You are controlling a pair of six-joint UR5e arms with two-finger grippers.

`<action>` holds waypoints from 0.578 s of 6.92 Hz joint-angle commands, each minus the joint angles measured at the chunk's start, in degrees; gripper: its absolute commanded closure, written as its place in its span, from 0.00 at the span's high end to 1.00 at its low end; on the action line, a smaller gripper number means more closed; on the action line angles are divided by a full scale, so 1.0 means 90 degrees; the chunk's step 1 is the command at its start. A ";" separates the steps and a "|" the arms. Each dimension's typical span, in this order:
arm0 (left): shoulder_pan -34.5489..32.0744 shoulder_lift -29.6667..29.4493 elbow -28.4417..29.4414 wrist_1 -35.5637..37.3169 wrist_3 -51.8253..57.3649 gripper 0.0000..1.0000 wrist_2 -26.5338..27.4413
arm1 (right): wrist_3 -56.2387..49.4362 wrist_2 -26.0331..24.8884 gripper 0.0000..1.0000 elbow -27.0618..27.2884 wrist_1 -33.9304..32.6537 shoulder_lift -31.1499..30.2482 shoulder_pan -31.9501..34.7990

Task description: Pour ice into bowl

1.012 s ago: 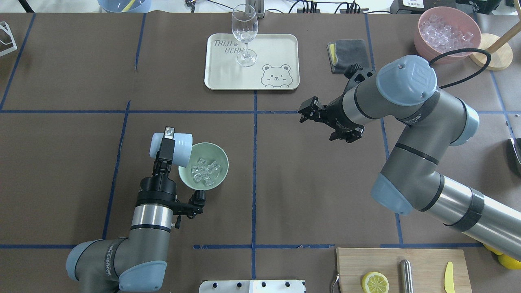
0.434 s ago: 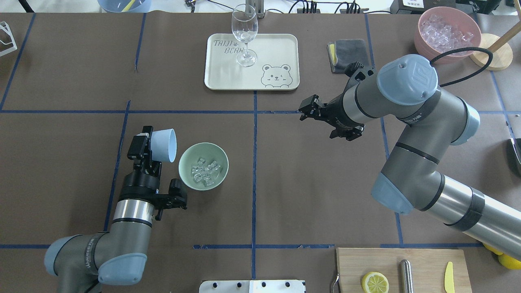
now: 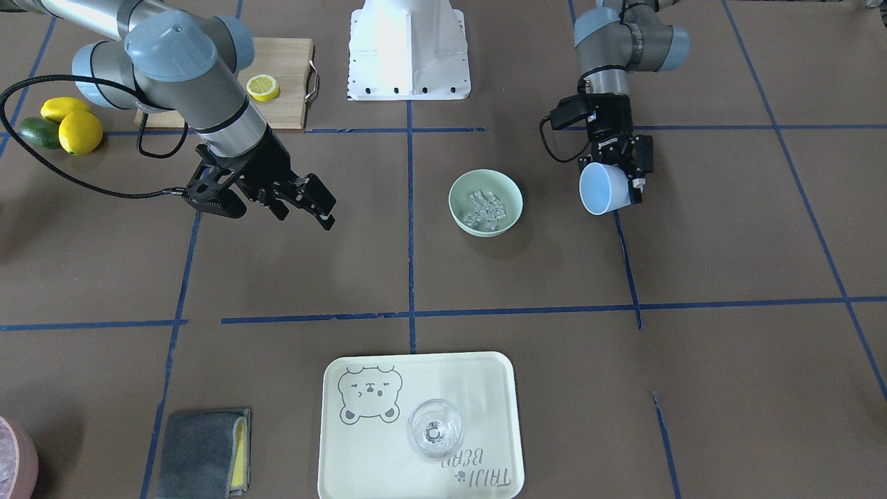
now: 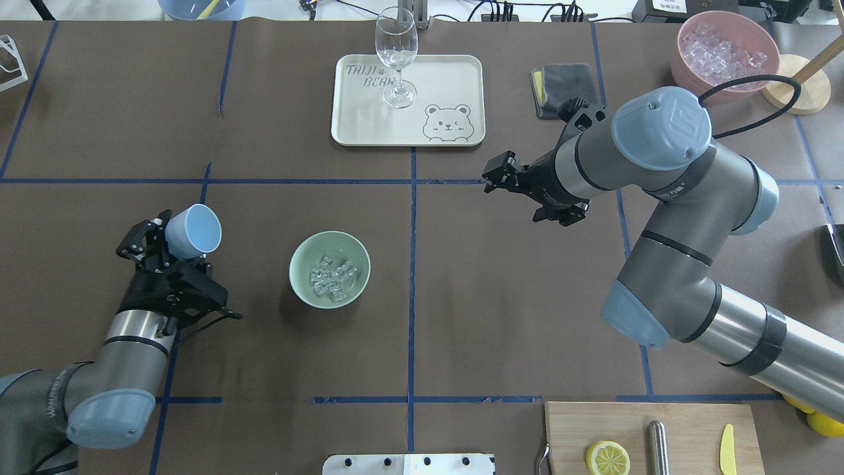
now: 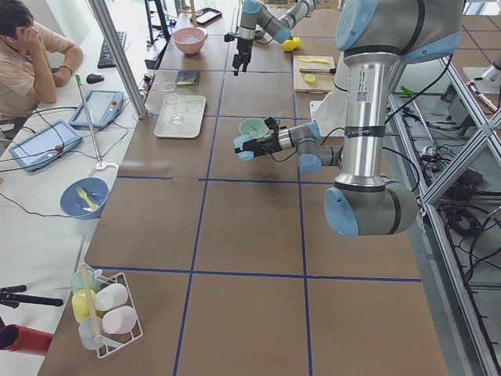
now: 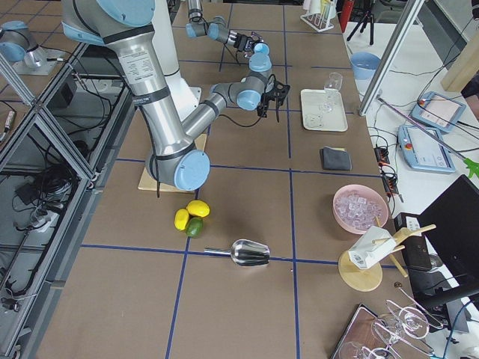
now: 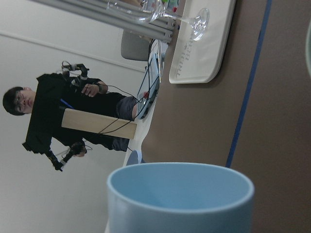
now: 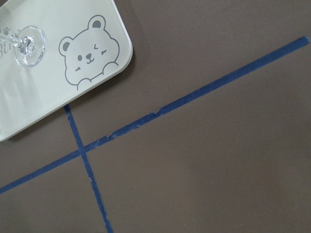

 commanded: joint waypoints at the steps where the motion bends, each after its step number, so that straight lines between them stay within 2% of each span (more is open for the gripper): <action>1: -0.0260 0.0832 -0.0139 -0.0010 -0.3004 0.00 -0.0381 | -0.0014 -0.0142 1.00 -0.0008 -0.0008 -0.0006 -0.0018; 2: -0.0485 0.0824 -0.0168 -0.0087 -0.4475 0.00 -0.0373 | -0.0014 -0.0152 1.00 -0.0008 -0.0008 0.0004 -0.0018; 3: -0.0507 0.0891 -0.0004 -0.0088 -0.4954 0.00 -0.0334 | -0.0014 -0.0162 1.00 0.0002 -0.0008 0.0023 -0.0018; 4: -0.0865 0.0882 -0.0002 -0.0088 -0.5897 0.00 -0.0334 | -0.0014 -0.0220 1.00 0.0002 -0.0008 0.0024 -0.0018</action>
